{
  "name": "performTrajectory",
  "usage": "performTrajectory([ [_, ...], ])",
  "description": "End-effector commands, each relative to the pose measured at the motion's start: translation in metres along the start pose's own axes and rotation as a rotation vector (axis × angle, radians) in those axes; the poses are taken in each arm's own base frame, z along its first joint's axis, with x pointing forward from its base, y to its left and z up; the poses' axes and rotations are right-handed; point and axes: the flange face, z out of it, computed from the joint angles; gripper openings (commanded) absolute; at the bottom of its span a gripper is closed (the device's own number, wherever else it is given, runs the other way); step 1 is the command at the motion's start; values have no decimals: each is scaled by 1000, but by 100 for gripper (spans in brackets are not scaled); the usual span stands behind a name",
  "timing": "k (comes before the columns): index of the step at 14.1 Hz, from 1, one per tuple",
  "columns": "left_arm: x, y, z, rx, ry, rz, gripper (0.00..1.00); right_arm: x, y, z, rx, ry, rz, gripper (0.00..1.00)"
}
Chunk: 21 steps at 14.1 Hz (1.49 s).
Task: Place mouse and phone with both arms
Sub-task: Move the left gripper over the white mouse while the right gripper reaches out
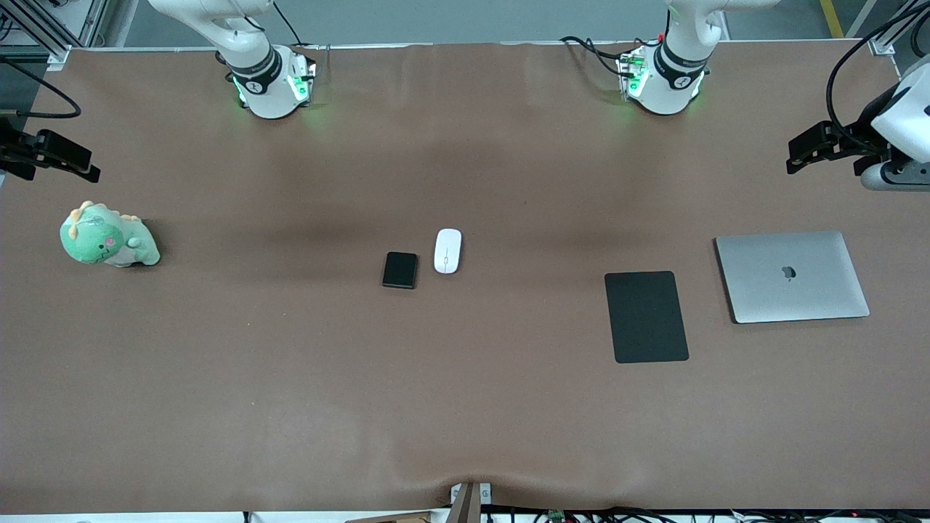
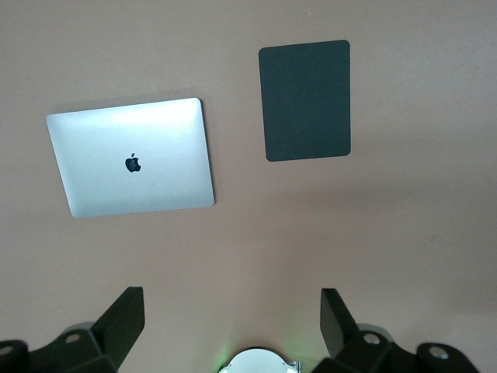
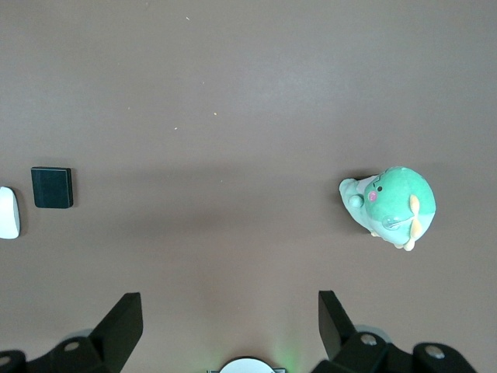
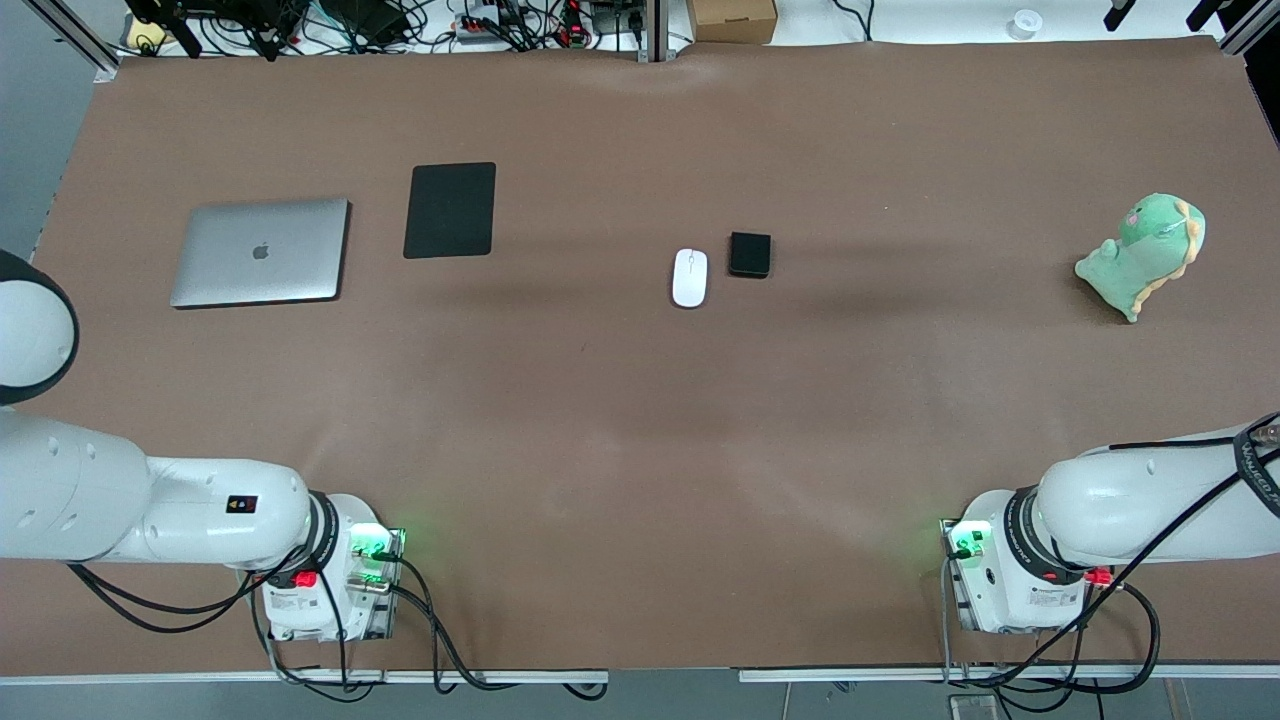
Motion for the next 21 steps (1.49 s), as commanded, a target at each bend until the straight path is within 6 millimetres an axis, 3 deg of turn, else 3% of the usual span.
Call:
performTrajectory([
  [1, 1, -1, -5, 2, -3, 21, 100, 4, 0, 0, 3, 1, -2, 100],
  [6, 16, 12, -7, 4, 7, 39, 100, 14, 2, 14, 2, -22, 1, 100],
  [8, 21, 34, -1, 7, -6, 75, 100, 18, 2, 23, 2, -43, 3, 100],
  [10, 29, 54, 13, -7, -32, 105, 100, 34, 2, 50, 2, -97, -4, 100],
  [12, 37, 108, 37, 6, -74, 63, 100, 39, -4, 62, 13, -123, -16, 100],
  [14, 33, 151, 47, 10, -83, 59, 100, 41, -14, 72, 11, -155, -28, 100],
  [16, 36, 197, 65, -19, -90, 97, 100, 51, -18, 96, 7, -220, -26, 100],
  [18, 41, 241, 93, -56, -110, 86, 100, 56, -12, 100, 15, -216, -58, 100],
  [21, 33, 305, 140, -61, -186, 108, 100, 61, -23, 117, 33, -256, -82, 100],
])
